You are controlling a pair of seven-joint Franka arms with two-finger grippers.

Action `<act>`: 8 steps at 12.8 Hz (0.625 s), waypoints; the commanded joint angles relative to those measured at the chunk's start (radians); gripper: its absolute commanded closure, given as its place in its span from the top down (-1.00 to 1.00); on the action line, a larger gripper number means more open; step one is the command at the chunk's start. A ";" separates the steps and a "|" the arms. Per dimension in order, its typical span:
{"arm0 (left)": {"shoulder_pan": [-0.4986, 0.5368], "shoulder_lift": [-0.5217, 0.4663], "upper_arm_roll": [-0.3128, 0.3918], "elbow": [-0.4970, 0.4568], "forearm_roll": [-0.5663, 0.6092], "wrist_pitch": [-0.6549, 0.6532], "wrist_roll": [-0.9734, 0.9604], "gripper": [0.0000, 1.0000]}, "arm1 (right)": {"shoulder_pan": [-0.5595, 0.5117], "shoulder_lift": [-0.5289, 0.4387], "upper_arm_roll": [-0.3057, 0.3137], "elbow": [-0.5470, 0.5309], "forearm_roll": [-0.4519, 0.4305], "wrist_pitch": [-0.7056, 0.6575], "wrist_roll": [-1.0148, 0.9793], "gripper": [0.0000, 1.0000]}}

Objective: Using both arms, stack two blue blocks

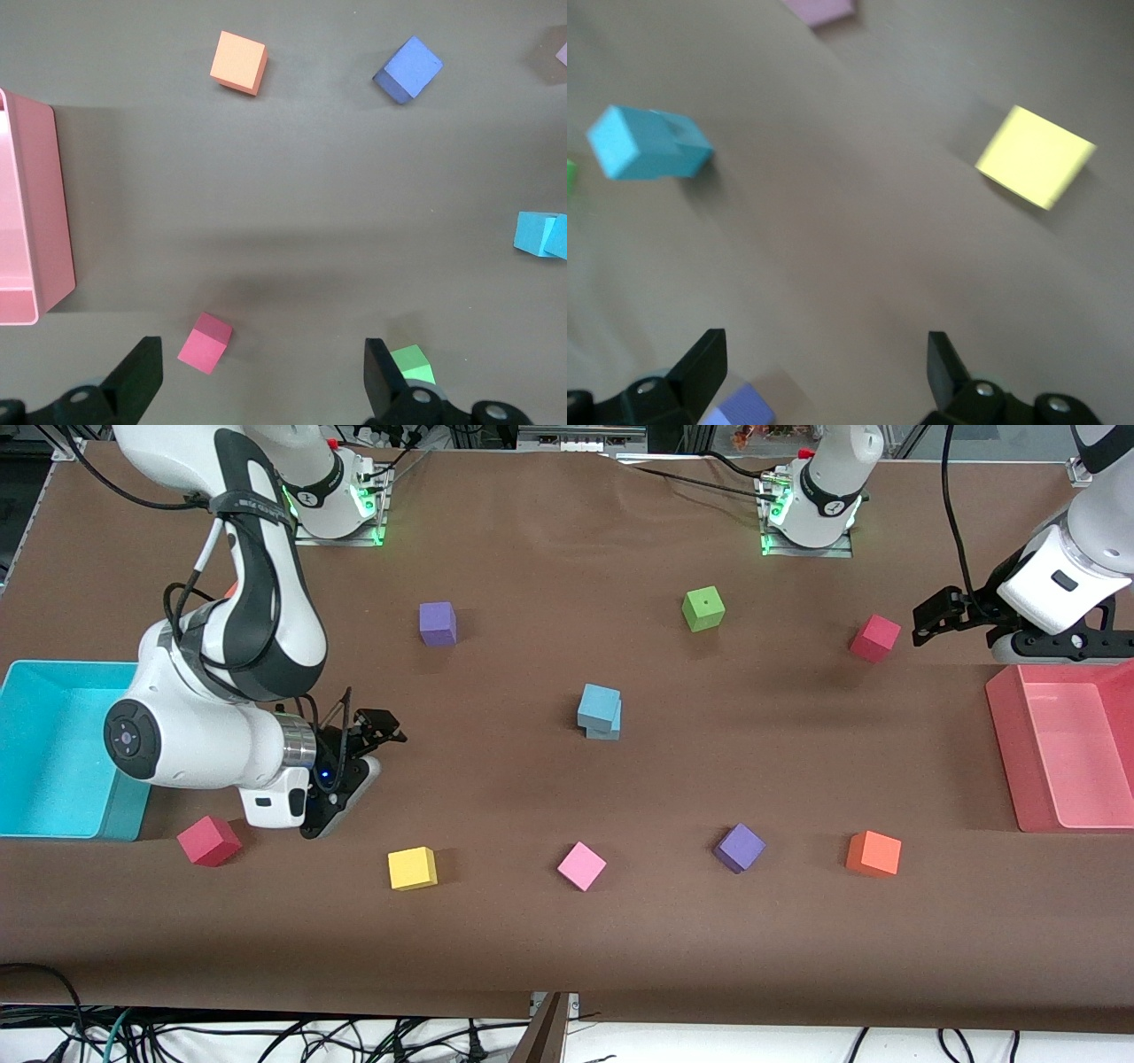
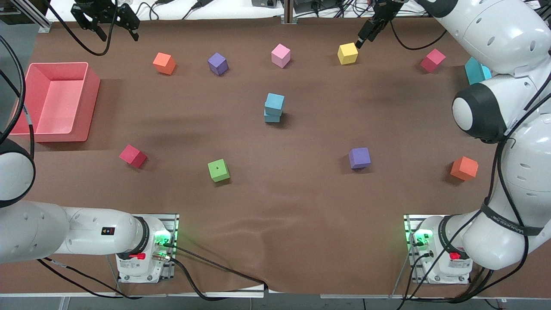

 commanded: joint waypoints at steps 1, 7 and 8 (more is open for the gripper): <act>0.039 0.048 -0.032 0.066 0.022 -0.014 0.007 1.00 | -0.001 0.018 -0.027 0.029 -0.155 0.065 0.019 1.00; 0.059 0.097 -0.046 0.140 0.022 -0.056 0.018 1.00 | -0.074 -0.055 -0.140 0.020 -0.278 0.110 0.016 1.00; 0.056 0.088 -0.040 0.135 0.025 -0.045 0.018 1.00 | -0.109 -0.098 -0.138 0.011 -0.286 0.108 0.018 1.00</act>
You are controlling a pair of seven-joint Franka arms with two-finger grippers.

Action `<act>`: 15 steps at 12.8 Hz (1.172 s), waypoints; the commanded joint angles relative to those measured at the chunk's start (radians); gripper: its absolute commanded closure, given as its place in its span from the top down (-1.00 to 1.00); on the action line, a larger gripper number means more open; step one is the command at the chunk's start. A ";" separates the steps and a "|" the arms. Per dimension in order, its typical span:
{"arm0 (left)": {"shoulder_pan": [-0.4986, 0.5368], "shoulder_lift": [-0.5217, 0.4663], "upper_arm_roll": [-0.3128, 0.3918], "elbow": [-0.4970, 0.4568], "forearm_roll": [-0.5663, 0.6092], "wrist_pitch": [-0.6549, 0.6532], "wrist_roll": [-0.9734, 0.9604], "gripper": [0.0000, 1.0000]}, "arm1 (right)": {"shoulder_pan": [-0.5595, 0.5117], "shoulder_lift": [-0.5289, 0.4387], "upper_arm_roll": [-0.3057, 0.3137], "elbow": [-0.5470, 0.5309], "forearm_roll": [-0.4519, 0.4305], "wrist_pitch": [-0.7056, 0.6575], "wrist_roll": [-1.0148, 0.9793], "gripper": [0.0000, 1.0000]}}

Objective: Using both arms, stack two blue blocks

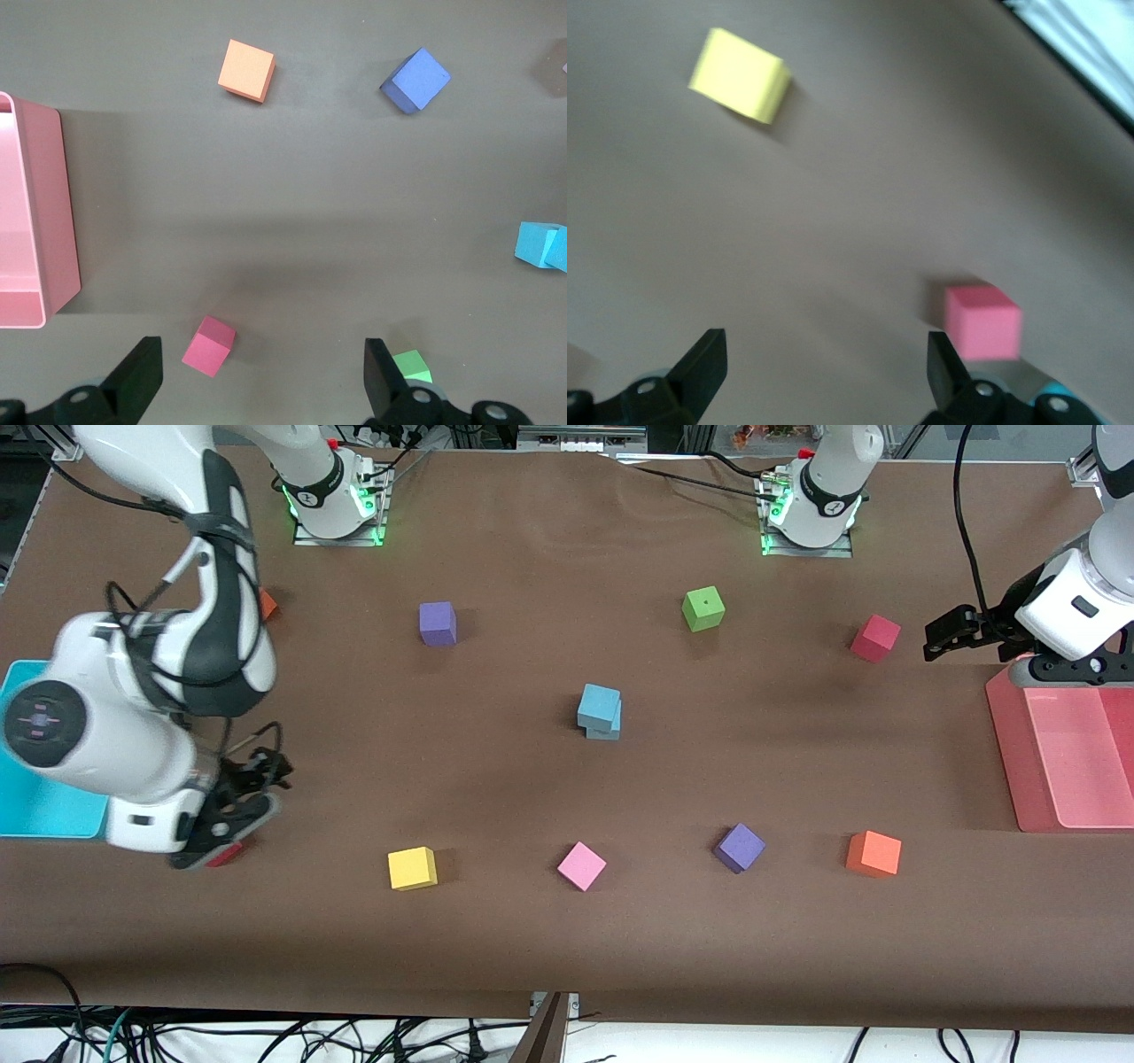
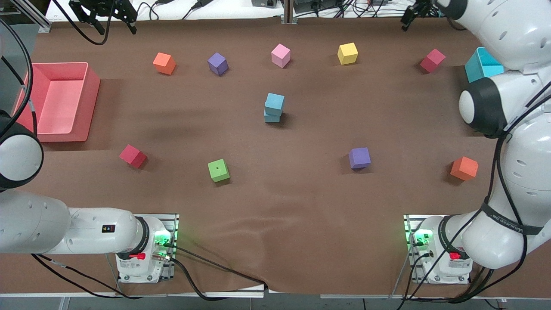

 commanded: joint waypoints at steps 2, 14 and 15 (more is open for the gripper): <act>-0.035 -0.015 0.022 0.020 0.023 0.001 0.005 1.00 | -0.144 -0.199 0.047 -0.063 -0.056 -0.022 0.010 1.00; -0.077 -0.018 0.087 0.026 0.011 -0.017 0.045 1.00 | -0.422 -0.544 0.365 -0.361 -0.208 -0.194 0.346 1.00; -0.080 -0.015 0.087 0.029 0.014 -0.014 0.045 1.00 | -0.437 -0.549 0.403 -0.357 -0.220 -0.202 0.349 1.00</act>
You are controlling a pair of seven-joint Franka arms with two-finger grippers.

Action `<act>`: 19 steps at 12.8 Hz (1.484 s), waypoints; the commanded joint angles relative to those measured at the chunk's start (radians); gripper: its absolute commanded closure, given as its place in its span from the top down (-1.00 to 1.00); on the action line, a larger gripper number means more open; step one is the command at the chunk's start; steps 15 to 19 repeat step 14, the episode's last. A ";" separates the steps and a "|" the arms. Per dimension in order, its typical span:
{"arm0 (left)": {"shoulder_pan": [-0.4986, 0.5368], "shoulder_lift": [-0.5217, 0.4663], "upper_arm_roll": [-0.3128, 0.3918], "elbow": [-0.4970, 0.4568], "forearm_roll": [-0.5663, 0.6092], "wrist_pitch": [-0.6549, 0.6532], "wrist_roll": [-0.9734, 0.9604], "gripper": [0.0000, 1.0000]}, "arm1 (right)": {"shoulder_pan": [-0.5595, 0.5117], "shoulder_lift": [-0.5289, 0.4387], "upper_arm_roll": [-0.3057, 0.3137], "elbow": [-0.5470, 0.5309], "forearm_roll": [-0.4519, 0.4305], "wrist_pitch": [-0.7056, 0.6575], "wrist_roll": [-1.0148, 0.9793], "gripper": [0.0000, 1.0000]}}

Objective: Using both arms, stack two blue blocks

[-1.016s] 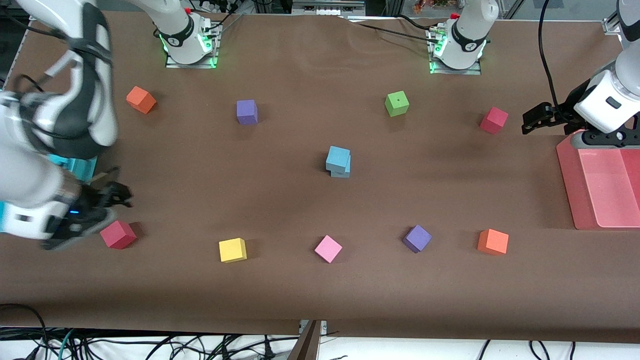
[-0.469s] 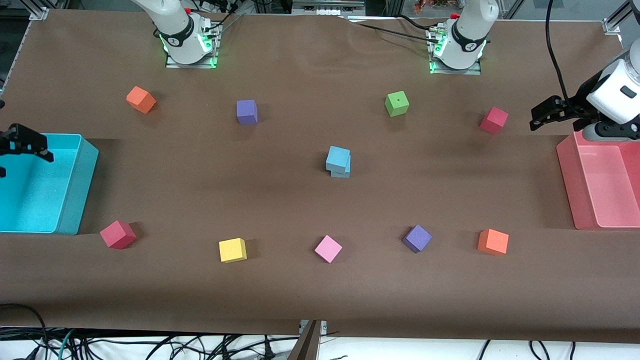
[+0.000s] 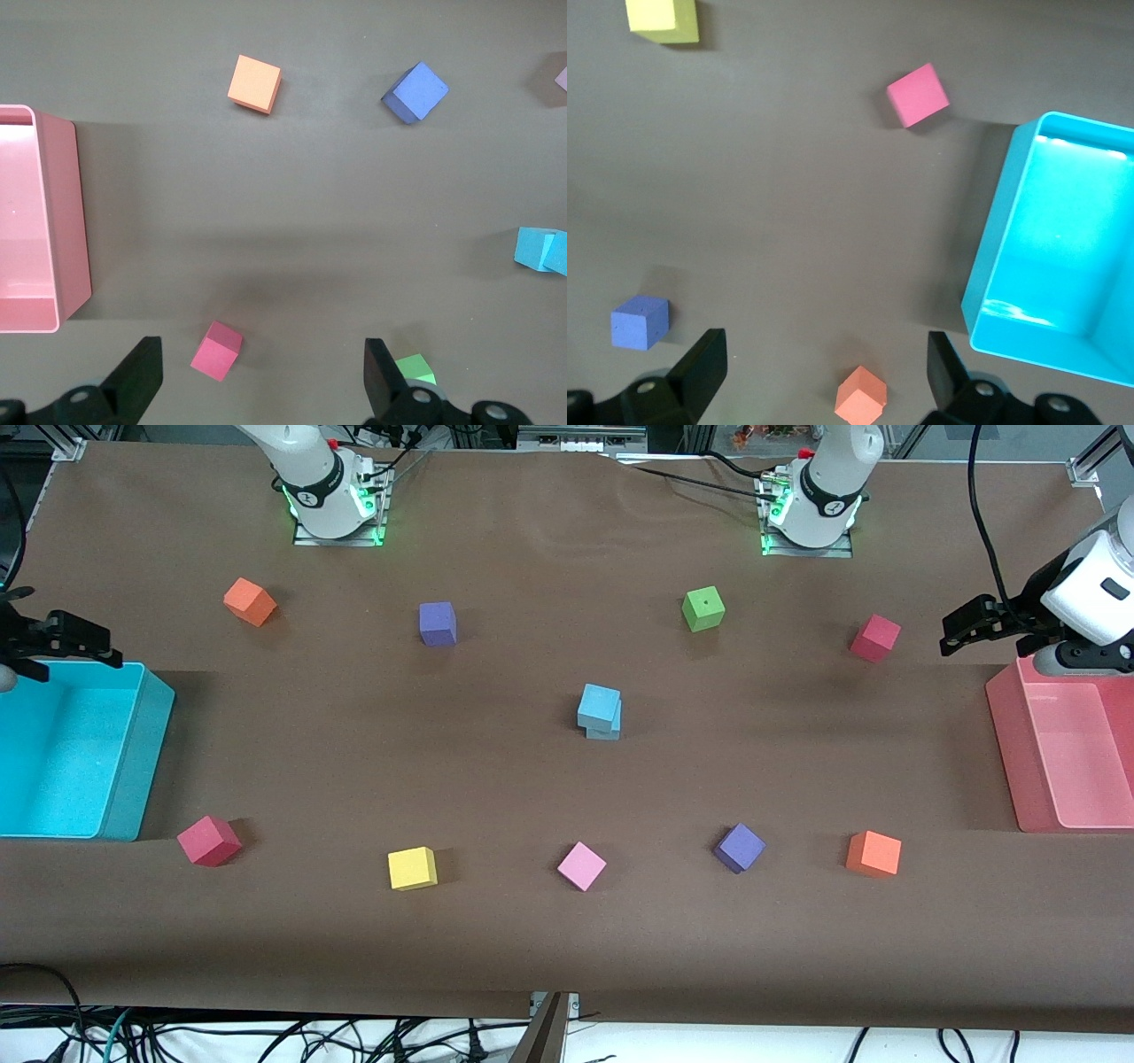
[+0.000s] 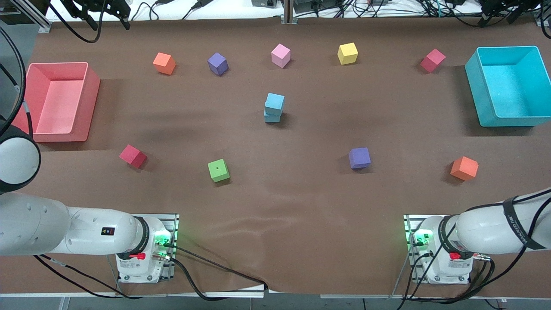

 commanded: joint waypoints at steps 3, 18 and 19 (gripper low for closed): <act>-0.014 0.009 0.007 0.021 0.012 -0.015 0.021 1.00 | -0.046 -0.059 0.101 -0.034 -0.049 0.005 0.136 1.00; -0.014 0.013 0.008 0.028 0.010 -0.015 0.021 1.00 | -0.050 -0.002 0.082 0.026 -0.062 0.003 0.171 1.00; -0.014 0.013 0.008 0.028 0.010 -0.015 0.021 1.00 | -0.050 -0.002 0.082 0.026 -0.062 0.003 0.171 1.00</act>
